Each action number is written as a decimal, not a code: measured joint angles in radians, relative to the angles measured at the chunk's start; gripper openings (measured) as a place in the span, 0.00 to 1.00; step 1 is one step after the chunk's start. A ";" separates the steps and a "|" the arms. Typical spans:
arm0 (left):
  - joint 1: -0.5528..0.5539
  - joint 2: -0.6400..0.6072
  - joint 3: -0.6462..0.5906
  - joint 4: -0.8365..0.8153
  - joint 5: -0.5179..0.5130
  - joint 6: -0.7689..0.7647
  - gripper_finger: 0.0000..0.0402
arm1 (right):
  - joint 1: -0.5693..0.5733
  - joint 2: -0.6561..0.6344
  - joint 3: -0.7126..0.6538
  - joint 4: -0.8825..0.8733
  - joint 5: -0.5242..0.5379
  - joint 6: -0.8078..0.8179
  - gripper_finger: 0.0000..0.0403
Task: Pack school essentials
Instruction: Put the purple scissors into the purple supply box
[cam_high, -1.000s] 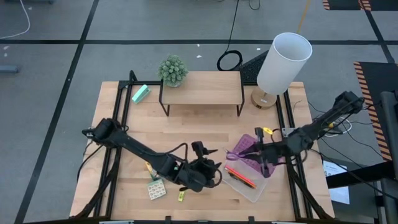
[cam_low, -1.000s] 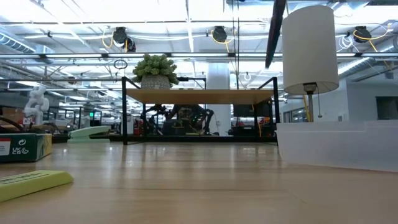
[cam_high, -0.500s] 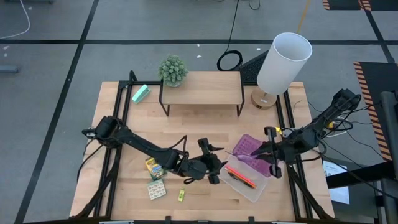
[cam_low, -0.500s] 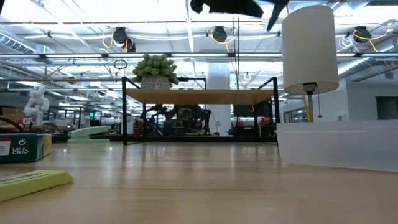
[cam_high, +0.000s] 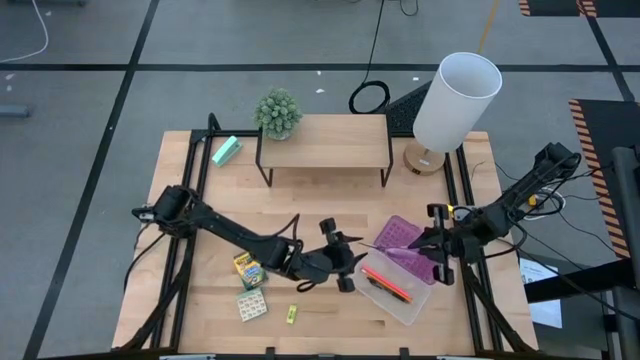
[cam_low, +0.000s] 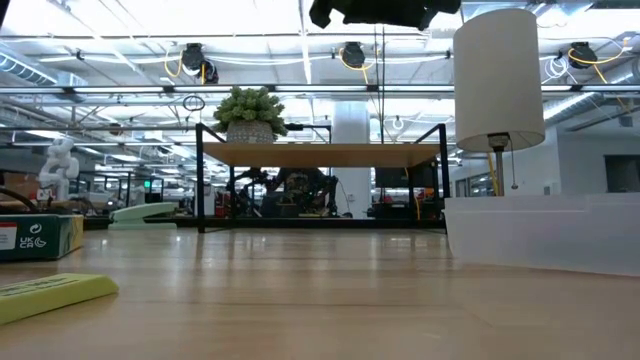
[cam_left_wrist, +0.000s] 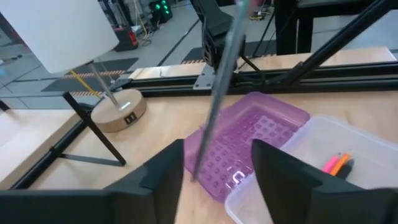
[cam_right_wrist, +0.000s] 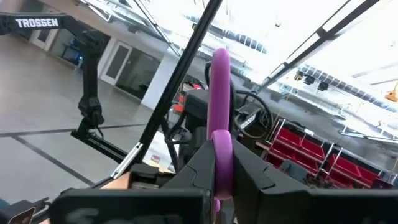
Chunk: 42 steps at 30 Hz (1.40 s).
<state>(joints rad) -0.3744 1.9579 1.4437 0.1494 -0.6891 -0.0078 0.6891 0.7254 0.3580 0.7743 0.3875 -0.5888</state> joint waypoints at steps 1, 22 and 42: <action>0.001 0.000 0.000 0.001 0.000 0.000 0.41 | 0.000 0.000 0.000 0.001 0.000 0.000 0.05; -0.029 -0.010 0.002 -0.085 -0.087 0.062 0.02 | -0.001 0.000 0.000 -0.050 0.021 0.059 0.16; -0.055 -0.109 0.002 -0.578 -0.347 -0.134 0.00 | 0.000 -0.010 0.065 -0.539 0.446 0.304 0.66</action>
<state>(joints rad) -0.4292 1.8485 1.4456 -0.4290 -1.0365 -0.1419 0.6895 0.7158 0.4227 0.2357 0.8332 -0.2852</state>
